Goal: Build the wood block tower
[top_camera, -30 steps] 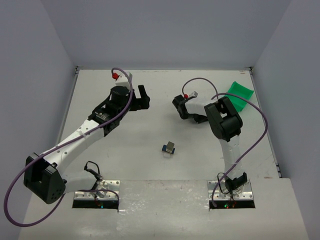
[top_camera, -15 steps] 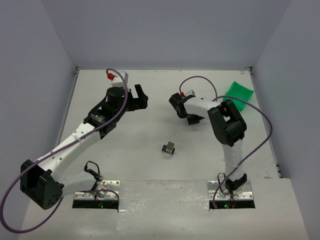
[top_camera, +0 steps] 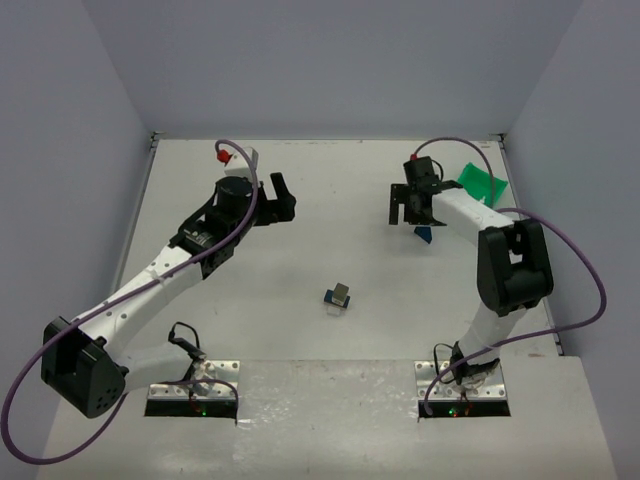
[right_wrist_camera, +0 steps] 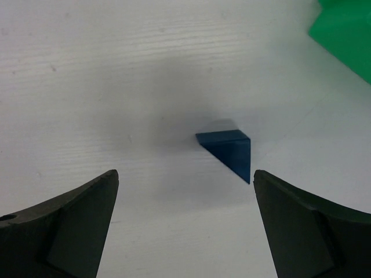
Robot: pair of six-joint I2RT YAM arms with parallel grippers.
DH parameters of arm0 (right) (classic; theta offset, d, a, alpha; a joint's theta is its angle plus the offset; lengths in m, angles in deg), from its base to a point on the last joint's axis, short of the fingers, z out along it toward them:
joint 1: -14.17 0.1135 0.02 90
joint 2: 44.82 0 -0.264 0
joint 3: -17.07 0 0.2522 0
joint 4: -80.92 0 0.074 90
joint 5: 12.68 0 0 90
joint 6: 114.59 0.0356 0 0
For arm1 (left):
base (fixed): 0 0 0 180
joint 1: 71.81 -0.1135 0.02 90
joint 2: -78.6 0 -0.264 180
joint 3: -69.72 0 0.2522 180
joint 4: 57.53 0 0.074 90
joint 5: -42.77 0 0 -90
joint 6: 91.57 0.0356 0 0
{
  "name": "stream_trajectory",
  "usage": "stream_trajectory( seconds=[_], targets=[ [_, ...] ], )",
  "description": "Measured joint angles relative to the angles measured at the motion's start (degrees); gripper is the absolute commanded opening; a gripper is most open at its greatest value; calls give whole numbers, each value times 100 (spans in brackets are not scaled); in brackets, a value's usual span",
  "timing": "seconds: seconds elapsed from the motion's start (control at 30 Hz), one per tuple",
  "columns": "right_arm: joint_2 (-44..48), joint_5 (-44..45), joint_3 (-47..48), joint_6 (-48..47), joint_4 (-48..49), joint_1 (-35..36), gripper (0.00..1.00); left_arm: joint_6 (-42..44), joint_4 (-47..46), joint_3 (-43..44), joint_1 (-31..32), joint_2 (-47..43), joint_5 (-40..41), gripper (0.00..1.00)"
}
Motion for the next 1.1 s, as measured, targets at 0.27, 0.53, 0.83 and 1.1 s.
stream_trajectory(
  seconds=[0.27,0.53,0.83,1.1],
  targets=[
    [115,-944,-772,-391,366,-807,97,4,-28,0,-9,101,14,100],
    [-90,-1235,-742,-907,546,-763,63,4,-35,0,-11,104,12,100],
    [-425,-753,-674,-864,600,-763,14,4,-31,-3,-11,94,10,100],
    [-184,-159,-786,-774,604,-757,4,4,-32,-7,-11,61,-14,100]
  ],
)
